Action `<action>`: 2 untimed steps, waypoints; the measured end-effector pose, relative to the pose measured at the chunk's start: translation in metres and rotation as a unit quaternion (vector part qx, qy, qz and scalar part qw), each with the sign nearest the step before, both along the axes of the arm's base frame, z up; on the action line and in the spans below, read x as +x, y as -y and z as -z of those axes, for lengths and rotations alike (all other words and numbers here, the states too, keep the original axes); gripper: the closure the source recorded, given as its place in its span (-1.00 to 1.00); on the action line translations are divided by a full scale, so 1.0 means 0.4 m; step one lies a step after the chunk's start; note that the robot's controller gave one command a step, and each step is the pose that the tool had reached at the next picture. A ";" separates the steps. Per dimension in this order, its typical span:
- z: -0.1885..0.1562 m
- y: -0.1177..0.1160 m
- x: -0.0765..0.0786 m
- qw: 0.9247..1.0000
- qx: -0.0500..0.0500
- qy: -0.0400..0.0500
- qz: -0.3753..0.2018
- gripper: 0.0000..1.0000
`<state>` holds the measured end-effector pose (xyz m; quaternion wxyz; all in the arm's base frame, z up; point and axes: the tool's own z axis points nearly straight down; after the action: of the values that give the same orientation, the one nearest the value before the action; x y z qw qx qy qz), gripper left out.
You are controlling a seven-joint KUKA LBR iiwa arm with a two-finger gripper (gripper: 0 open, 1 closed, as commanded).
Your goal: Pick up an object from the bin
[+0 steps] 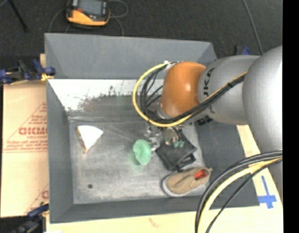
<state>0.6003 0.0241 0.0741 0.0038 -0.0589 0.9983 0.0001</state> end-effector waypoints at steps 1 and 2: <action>0.000 0.000 0.000 1.000 0.000 0.000 0.000 1.00; -0.003 -0.002 -0.002 1.000 0.000 0.000 -0.001 1.00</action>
Offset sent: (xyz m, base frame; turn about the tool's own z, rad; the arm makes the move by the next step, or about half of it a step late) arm -0.0152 0.0422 0.0544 -0.0930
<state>0.5996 0.0249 0.0753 0.0036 -0.0595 0.9982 0.0000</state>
